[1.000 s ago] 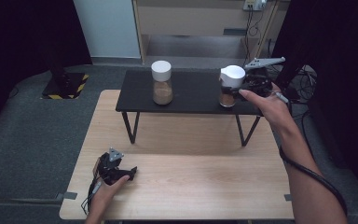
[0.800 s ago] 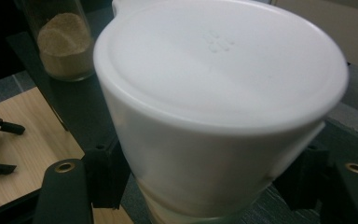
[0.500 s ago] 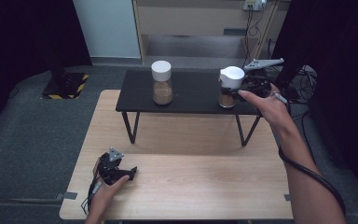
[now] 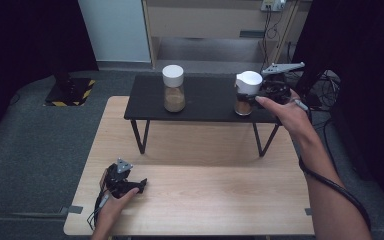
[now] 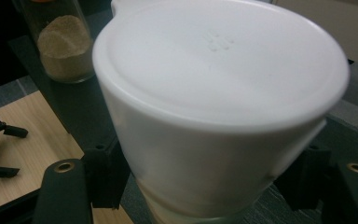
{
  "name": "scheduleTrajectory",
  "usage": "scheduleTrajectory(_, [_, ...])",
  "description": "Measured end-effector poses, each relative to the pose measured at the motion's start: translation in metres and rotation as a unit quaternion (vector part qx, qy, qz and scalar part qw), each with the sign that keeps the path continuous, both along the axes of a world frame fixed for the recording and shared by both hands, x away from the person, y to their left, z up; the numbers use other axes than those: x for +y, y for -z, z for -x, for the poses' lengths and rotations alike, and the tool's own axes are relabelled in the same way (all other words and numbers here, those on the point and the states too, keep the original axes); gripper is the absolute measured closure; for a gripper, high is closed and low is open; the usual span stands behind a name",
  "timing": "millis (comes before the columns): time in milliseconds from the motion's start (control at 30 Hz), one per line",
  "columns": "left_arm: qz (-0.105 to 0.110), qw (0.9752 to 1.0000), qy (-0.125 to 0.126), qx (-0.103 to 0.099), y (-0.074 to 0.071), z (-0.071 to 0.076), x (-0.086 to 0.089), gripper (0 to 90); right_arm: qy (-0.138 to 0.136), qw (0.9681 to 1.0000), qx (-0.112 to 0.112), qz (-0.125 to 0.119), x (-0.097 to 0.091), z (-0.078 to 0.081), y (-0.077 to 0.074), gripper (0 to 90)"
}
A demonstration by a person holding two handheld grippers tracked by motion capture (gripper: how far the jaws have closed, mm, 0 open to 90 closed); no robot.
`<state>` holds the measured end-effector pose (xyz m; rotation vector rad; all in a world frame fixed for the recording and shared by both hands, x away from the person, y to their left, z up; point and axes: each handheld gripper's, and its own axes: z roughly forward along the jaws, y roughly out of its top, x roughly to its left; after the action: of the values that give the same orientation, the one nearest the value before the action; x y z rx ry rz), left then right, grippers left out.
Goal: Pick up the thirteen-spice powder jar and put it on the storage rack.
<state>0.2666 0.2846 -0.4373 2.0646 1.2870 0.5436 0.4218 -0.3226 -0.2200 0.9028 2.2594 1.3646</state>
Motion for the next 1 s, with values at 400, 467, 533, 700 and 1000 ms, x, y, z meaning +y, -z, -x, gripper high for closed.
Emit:
scheduleTrajectory(400, [0.0, 1.0, 0.0, 0.0, 0.0, 0.0, 0.0, 0.0, 0.0, 1.0, -0.004, 0.004, 0.001, 0.001, 0.0, 31.1])
scheduleTrajectory(467, [0.0, 1.0, 0.0, 0.0, 0.0, 0.0, 0.0, 0.0, 0.001, 1.0, -0.006, 0.007, 0.002, 0.002, -0.001, 30.2])
scheduleTrajectory(533, [0.0, 1.0, 0.0, 0.0, 0.0, 0.0, 0.0, 0.0, -0.003, 0.9999, -0.009, 0.008, 0.003, 0.002, -0.002, 25.1])
scheduleTrajectory(700, [0.0, 1.0, 0.0, 0.0, 0.0, 0.0, 0.0, 0.0, -0.003, 0.9996, -0.013, 0.025, 0.008, 0.006, -0.006, 12.5])
scheduleTrajectory(1000, [0.0, 1.0, 0.0, 0.0, 0.0, 0.0, 0.0, 0.0, 0.006, 0.9996, -0.011, 0.024, -0.002, 0.022, -0.011, 6.8])
